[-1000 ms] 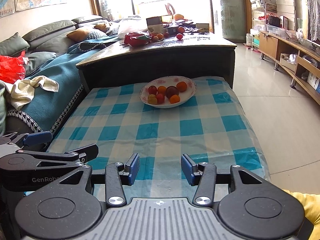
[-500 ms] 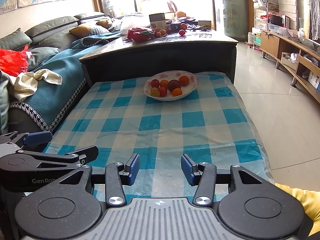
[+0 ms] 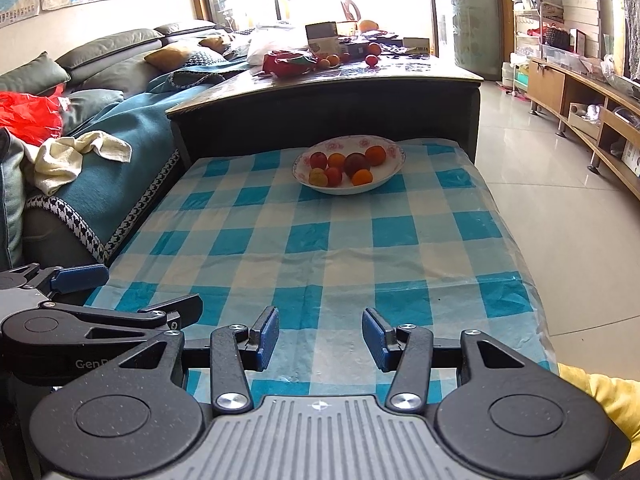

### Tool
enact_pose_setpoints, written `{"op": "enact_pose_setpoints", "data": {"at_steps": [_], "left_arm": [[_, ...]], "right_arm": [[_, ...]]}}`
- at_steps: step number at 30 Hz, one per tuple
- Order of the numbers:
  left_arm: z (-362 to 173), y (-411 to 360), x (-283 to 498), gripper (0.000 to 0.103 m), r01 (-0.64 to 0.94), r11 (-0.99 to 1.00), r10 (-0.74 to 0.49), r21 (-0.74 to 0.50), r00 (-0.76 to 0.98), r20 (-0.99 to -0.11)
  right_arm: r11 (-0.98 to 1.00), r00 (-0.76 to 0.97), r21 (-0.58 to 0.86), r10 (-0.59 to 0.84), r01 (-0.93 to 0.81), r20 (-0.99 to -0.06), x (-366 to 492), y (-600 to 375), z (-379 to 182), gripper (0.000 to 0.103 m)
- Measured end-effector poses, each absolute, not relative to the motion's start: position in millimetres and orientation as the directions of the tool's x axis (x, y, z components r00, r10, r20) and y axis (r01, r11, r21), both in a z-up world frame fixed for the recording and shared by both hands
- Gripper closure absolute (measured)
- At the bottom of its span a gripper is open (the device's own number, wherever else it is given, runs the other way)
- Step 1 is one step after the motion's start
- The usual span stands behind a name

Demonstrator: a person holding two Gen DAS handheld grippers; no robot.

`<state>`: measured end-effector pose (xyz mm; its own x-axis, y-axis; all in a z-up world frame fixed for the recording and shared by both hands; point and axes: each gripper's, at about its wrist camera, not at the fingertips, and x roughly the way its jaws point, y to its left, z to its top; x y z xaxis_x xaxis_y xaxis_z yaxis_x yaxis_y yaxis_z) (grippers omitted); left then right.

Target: Organize fruits

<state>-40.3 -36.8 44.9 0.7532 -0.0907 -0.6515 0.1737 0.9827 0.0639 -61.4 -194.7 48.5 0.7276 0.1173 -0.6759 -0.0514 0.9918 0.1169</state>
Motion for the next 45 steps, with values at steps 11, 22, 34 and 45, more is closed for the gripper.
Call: {"op": "enact_pose_setpoints", "data": {"at_steps": [11,22,34,45], "left_arm": [[41.0,-35.9,-40.8,0.0,0.162,0.985,-0.078,0.065,0.741,-0.666],[36.7,-33.6,-41.6,0.0,0.16,0.985,-0.073,0.065,0.727,-0.683],[33.8,-31.9,-44.6,0.0,0.156,0.986,-0.072,0.059,0.713,-0.697],[32.3,-30.6,-46.8,0.0,0.151,0.987,-0.07,0.054,0.707,-0.704]], "right_arm": [[0.992,0.717,0.12,0.119,-0.049,-0.687,-60.5,-193.9,43.7,0.061],[0.992,0.708,0.115,0.115,-0.048,-0.697,-60.9,-191.2,39.6,0.06],[0.993,0.695,0.104,0.113,-0.055,-0.71,-63.4,-188.5,36.7,0.06],[0.993,0.693,0.101,0.112,-0.057,-0.712,-65.0,-187.4,36.1,0.06]]}}
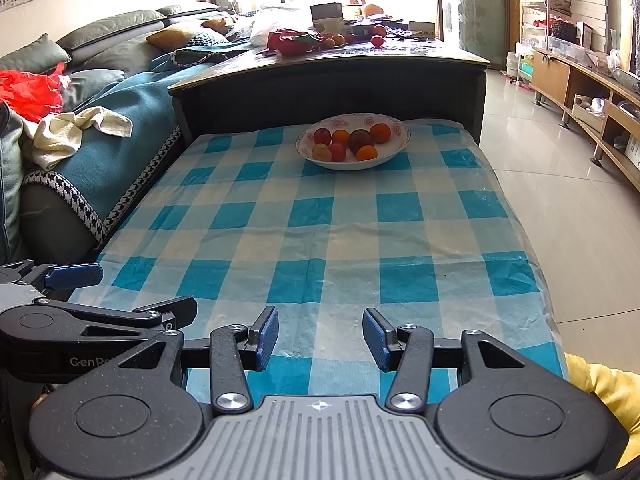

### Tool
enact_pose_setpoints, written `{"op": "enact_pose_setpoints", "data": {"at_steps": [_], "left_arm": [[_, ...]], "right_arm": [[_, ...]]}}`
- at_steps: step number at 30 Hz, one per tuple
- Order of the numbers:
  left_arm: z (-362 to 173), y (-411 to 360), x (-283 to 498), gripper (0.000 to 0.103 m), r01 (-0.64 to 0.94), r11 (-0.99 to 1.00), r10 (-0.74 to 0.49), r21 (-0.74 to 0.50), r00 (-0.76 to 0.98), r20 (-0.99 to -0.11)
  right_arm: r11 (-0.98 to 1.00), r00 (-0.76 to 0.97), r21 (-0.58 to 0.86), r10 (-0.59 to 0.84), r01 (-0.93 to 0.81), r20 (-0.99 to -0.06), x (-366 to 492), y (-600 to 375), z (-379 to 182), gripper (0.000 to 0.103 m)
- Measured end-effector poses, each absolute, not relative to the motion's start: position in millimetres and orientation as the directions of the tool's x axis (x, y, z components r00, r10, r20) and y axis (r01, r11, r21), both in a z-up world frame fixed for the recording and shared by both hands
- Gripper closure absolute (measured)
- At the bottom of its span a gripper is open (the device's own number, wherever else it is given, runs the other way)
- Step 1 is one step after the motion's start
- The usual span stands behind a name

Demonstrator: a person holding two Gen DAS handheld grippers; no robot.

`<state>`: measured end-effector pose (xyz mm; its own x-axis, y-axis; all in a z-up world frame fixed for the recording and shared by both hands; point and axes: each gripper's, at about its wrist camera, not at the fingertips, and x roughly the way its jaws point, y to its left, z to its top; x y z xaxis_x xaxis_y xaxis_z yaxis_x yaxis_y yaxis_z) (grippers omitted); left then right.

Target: Organize fruits

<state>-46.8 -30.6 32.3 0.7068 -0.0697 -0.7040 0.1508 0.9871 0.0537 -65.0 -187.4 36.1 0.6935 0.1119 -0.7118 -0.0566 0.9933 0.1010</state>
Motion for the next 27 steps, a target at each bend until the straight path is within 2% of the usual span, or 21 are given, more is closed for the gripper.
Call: {"op": "enact_pose_setpoints", "data": {"at_steps": [27], "left_arm": [[31.6,-29.5,-49.4,0.0,0.14,0.988,-0.055,0.062,0.702,-0.71]], "right_arm": [[0.994,0.687,0.095,0.111,-0.062,-0.718,-67.2,-184.5,33.4,0.06]]}}
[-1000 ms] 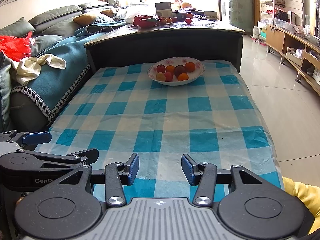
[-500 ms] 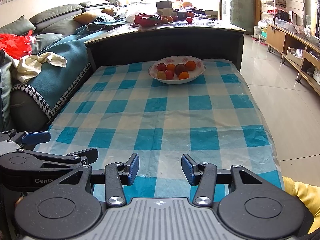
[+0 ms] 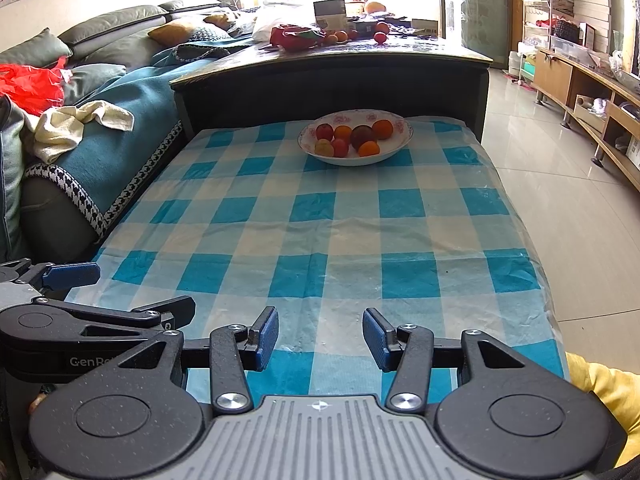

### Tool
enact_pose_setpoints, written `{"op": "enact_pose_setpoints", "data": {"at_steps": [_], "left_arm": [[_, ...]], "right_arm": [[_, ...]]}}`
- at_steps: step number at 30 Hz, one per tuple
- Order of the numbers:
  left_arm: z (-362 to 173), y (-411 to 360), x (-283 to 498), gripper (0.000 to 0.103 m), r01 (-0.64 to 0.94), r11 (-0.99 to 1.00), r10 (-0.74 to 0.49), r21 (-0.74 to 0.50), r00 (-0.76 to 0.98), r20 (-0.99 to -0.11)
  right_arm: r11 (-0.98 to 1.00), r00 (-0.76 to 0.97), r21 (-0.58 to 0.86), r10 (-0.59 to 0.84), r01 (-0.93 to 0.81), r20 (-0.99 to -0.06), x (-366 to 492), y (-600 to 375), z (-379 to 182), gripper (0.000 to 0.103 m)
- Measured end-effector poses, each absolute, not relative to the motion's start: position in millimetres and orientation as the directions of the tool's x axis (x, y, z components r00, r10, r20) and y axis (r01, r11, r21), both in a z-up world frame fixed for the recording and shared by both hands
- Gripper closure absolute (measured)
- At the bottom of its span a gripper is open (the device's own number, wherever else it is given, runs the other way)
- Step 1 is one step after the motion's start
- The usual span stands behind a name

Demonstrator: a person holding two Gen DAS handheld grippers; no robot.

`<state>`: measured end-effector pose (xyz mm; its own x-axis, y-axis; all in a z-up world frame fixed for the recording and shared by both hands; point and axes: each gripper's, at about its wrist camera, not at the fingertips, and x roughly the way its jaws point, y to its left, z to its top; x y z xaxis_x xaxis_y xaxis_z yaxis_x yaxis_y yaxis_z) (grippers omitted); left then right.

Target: Organize fruits

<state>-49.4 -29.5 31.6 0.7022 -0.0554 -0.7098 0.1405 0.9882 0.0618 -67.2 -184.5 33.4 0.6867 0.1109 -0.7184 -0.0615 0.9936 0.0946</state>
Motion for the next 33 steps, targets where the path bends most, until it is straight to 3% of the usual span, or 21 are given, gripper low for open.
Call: {"op": "enact_pose_setpoints", "data": {"at_steps": [33], "left_arm": [[37.4,-29.0,-56.2,0.0,0.133,0.988,-0.038,0.084,0.722,-0.691]], "right_arm": [[0.994,0.689,0.091,0.105,-0.058,-0.717,-68.4,-184.5,33.4,0.059]]}}
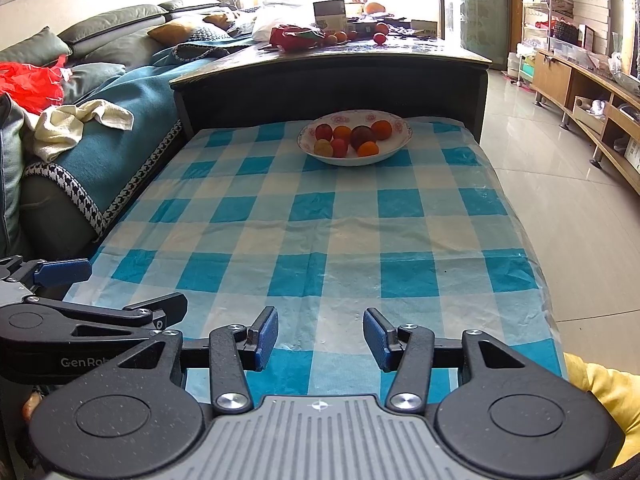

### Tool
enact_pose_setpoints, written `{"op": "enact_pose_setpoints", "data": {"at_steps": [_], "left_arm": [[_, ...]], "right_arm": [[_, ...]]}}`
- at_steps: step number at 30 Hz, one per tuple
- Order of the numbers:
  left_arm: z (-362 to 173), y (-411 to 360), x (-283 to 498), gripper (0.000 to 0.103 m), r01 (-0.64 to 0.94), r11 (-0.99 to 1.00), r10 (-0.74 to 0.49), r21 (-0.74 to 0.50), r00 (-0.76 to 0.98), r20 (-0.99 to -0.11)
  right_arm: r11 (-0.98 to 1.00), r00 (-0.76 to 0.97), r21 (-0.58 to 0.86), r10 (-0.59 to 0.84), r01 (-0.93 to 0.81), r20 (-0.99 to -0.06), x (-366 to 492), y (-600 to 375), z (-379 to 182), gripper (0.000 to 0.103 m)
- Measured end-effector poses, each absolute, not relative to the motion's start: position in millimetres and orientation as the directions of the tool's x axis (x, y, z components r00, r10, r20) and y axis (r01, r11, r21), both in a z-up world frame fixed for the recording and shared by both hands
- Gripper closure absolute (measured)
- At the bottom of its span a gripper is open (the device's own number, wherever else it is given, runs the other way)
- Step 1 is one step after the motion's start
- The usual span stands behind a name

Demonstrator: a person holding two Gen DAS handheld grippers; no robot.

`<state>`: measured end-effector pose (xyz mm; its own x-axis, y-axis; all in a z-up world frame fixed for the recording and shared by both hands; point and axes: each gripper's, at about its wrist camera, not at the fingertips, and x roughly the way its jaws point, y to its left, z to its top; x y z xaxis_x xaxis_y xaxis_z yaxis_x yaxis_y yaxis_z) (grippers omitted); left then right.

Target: Organize fruits

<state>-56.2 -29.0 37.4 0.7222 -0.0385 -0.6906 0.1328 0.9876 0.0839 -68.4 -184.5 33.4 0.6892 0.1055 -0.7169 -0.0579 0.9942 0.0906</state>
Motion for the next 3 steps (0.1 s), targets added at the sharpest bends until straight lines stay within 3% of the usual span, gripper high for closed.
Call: {"op": "enact_pose_setpoints", "data": {"at_steps": [3], "left_arm": [[37.8,-29.5,-56.3,0.0,0.138,0.987,-0.043,0.083,0.724,-0.689]], "right_arm": [[0.994,0.691,0.088,0.103,-0.057,-0.716,-68.3,-184.4,34.5,0.058]]}}
